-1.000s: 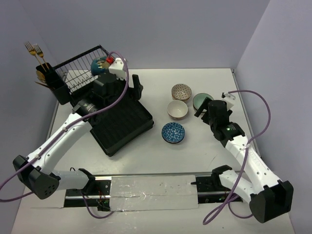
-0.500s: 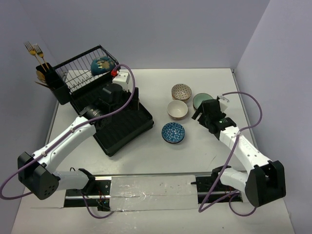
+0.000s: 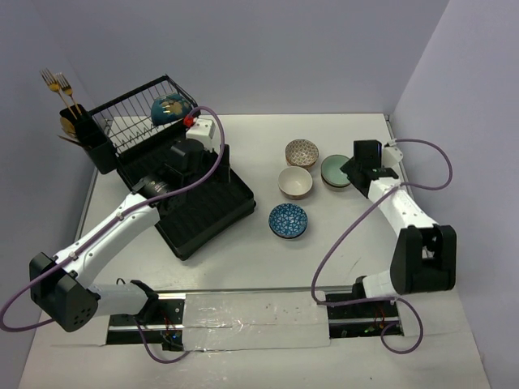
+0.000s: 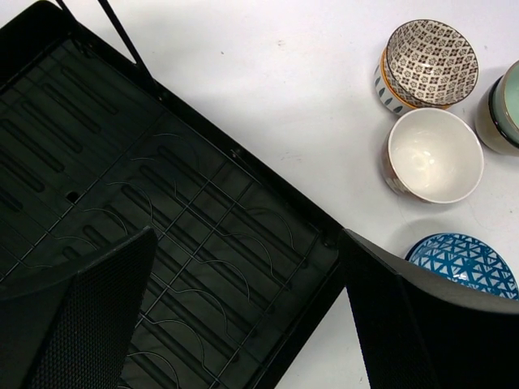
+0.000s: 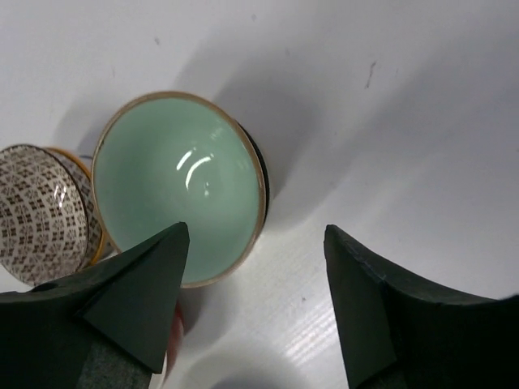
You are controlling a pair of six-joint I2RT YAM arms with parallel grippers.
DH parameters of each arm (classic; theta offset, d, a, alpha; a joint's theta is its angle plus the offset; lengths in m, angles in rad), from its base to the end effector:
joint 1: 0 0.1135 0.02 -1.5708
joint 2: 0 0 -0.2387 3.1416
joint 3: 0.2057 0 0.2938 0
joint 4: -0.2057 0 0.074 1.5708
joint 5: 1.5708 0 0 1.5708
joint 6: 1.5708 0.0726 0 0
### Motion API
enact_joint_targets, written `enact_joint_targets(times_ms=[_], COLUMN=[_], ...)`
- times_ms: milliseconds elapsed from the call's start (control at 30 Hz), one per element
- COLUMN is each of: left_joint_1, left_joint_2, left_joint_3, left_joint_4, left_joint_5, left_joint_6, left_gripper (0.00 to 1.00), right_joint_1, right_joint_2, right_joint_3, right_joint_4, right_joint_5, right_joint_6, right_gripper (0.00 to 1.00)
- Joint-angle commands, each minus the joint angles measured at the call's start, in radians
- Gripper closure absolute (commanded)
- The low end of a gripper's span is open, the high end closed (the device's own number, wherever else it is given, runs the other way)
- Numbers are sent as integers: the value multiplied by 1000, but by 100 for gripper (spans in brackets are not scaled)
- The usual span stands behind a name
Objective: Load the bowls into the dish rack
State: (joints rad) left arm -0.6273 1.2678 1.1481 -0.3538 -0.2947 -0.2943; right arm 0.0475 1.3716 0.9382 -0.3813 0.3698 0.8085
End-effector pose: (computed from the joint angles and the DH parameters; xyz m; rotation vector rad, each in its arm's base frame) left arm 0.3113 -0.1996 0.3011 0.1545 2.0279 -0.2812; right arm 0.3570 -0.0093 0.1781 1.0172 2.0810 -0.0123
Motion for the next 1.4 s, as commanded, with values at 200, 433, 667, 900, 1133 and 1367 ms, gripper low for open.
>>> enact_joint_targets(times_ms=[200,433,667,900,1133,1367], left_joint_1=[-5,-6,-11,-12,-12,-14], left_joint_2=[-15,-15,-1,-2,4,7], left_joint_3=[-1,-1,2,1,2,4], left_joint_4=[19,16,12,13,12,10], left_joint_5=[-32,-43,-37,-40,-34,-37], left_joint_6=[1,4,3,3,3,4], left_gripper=[1,1,1,1,1,1], right_joint_1=[-12,-14,-14,-14,-12,-12], right_joint_2=[182,222,221,238,245,251], right_joint_3=[142,142,129,120,116,120], right_joint_4=[58,68,76,76,75,73], right_joint_5=[41,43,44,35,34,32], right_joint_6=[43,37,26,23,20,14], right_gripper=[35,43,56,58,60,68])
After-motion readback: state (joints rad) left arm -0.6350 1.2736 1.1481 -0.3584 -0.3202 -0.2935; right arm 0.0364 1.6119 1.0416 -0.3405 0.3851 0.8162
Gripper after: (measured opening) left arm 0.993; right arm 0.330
